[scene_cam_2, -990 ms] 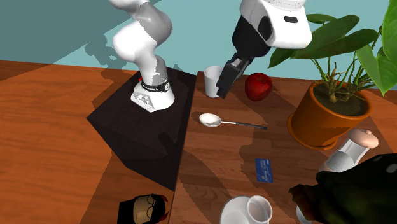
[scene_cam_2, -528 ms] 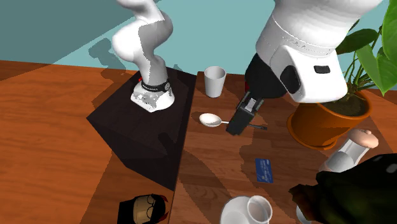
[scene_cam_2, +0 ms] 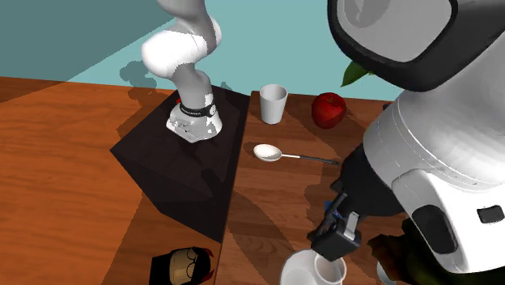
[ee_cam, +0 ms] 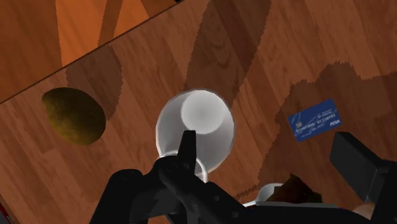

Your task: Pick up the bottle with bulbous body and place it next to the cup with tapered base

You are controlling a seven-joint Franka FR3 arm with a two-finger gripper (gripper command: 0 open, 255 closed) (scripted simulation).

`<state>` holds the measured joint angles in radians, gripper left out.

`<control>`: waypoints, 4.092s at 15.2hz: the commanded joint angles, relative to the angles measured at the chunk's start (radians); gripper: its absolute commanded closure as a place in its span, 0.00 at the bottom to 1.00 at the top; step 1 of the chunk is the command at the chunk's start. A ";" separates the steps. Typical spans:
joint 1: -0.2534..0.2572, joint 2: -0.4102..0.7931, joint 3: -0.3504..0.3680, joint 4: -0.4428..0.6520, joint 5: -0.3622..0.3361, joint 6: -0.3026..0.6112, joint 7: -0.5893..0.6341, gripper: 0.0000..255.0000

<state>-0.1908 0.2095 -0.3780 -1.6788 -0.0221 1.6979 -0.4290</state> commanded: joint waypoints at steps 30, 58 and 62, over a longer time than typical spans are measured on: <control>-0.092 0.236 -0.010 0.191 0.083 0.039 -0.101 1.00; -0.142 0.283 -0.018 0.646 0.096 -0.367 -0.126 1.00; -0.166 0.325 -0.017 0.771 0.110 -0.449 -0.132 1.00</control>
<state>-0.3503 0.5258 -0.3945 -0.9353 0.0847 1.2678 -0.5583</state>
